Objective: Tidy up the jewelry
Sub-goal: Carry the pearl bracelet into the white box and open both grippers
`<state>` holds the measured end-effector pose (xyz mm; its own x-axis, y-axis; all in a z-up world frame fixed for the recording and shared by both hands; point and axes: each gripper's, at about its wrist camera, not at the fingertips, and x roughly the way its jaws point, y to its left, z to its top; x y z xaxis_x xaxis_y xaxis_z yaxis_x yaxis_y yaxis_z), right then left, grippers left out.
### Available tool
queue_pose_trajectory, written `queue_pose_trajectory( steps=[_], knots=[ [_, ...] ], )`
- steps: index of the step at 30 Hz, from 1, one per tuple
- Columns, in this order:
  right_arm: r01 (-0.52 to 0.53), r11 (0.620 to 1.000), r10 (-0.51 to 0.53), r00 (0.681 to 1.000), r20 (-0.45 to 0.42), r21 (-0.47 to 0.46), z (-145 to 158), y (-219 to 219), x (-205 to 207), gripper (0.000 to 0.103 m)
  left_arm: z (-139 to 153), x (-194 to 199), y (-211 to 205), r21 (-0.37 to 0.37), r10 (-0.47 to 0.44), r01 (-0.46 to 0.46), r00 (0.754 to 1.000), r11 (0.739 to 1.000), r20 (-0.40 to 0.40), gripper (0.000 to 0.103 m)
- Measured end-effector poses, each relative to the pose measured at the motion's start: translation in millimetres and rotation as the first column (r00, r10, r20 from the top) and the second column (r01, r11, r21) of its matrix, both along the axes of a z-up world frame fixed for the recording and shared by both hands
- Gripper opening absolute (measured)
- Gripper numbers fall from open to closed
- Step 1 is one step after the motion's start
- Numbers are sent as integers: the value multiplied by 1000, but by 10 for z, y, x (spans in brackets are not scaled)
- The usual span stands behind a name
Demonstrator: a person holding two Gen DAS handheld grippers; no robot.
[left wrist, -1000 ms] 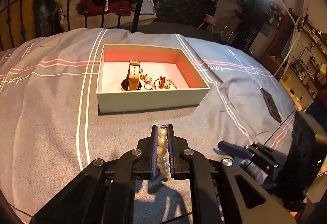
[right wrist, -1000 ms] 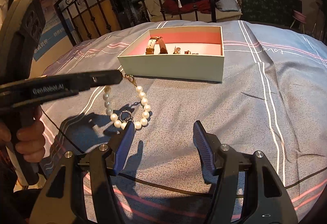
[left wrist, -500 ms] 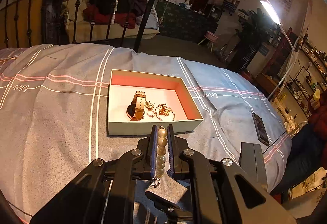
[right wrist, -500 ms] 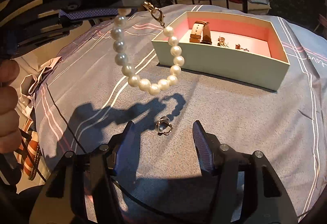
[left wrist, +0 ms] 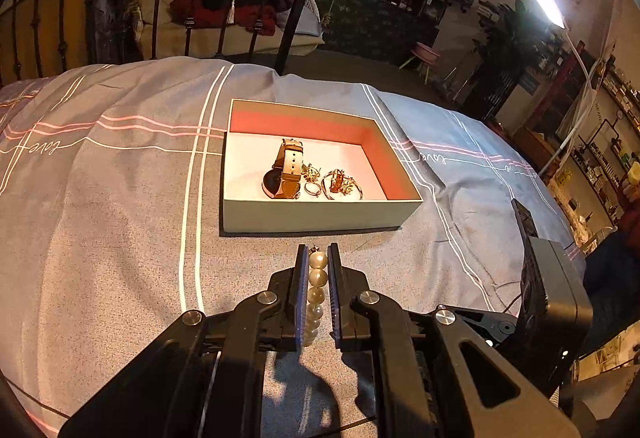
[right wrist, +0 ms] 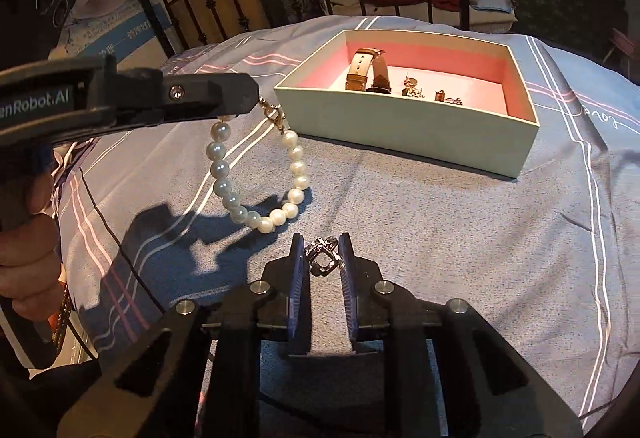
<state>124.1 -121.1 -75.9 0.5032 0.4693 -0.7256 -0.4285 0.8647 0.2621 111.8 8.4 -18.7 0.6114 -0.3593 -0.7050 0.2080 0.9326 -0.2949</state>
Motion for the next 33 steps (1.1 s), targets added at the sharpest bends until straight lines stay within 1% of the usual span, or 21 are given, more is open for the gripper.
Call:
queue_pose_trajectory(
  steps=[3,11,22,28,33],
  knots=[
    [19,1000,-19,1000,-1,8,12,-71,5,19,0,5,-26,2,-7,7,1000,1000,-2,9],
    [64,997,-65,998,27,35,114,-234,4,19,15,23,-106,7,-29,29,1000,1000,1,9],
    [68,997,-69,997,37,43,146,-247,35,19,33,46,-150,28,-24,24,1000,999,4,9],
    [71,997,-74,994,74,35,302,-263,150,19,66,97,-159,36,-25,25,1000,999,9,9],
    [79,997,-81,991,111,24,436,-283,266,19,209,177,-236,69,-42,38,998,997,48,9]
  ],
)
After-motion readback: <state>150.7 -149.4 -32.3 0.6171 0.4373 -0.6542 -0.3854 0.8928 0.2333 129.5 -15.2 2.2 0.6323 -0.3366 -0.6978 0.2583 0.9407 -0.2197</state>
